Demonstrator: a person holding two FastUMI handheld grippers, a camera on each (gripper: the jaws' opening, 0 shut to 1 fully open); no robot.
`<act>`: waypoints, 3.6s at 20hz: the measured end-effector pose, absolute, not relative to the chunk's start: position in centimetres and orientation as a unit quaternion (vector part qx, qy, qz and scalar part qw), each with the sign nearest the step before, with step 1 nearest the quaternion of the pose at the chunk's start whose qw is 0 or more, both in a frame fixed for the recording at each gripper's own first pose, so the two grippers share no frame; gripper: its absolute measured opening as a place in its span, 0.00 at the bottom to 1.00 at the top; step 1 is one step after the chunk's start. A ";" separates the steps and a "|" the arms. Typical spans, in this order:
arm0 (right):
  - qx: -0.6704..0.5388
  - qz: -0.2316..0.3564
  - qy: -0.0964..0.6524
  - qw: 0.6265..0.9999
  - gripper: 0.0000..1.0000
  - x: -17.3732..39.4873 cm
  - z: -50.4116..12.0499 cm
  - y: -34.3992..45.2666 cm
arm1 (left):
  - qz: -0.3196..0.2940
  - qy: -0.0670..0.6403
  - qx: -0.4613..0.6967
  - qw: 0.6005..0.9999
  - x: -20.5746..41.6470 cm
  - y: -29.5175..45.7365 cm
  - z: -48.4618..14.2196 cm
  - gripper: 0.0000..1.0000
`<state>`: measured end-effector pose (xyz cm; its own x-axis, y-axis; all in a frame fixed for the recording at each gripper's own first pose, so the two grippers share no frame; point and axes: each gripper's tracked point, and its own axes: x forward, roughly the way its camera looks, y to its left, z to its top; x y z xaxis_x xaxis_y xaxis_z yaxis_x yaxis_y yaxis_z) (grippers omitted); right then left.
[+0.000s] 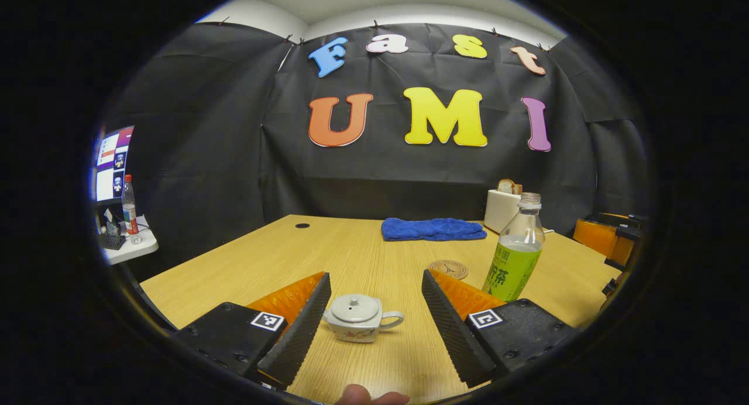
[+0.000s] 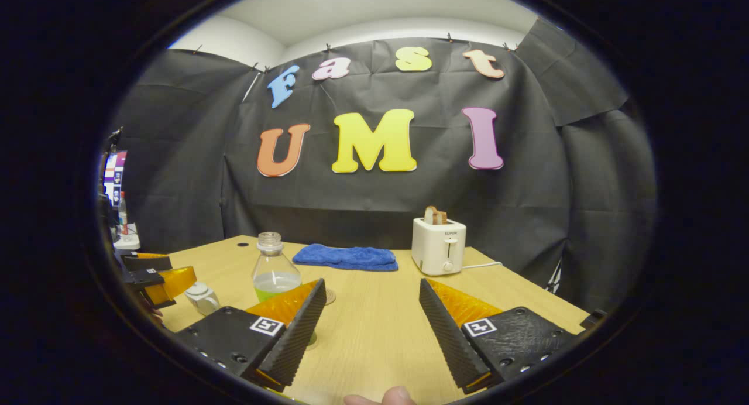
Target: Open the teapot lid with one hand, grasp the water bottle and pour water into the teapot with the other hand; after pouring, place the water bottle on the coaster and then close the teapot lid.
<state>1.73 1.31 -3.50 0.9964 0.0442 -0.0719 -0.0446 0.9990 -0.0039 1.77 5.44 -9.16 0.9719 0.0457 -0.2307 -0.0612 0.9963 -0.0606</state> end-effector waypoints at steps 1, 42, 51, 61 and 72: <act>-0.003 0.021 0.037 0.999 0.98 1.8 -3.5 1.2 | 0.031 0.124 -0.033 0.991 1.9 5.8 -9.7 0.98; 0.004 0.163 0.117 0.980 0.96 3.4 -10.6 11.5 | 0.026 0.113 -0.036 0.993 1.9 7.5 -7.3 0.03; 0.011 0.145 0.109 0.983 0.93 5.8 -10.8 13.5 | 0.040 0.101 -0.033 0.994 0.2 9.2 -6.1 0.02; -0.114 0.162 0.078 0.977 0.73 8.2 -7.4 15.0 | 0.038 0.088 -0.043 0.994 0.2 10.7 -5.8 0.03; -0.469 0.176 0.006 0.865 0.73 13.0 -7.0 18.5 | 0.042 0.076 -0.041 0.995 0.0 13.7 -5.9 0.03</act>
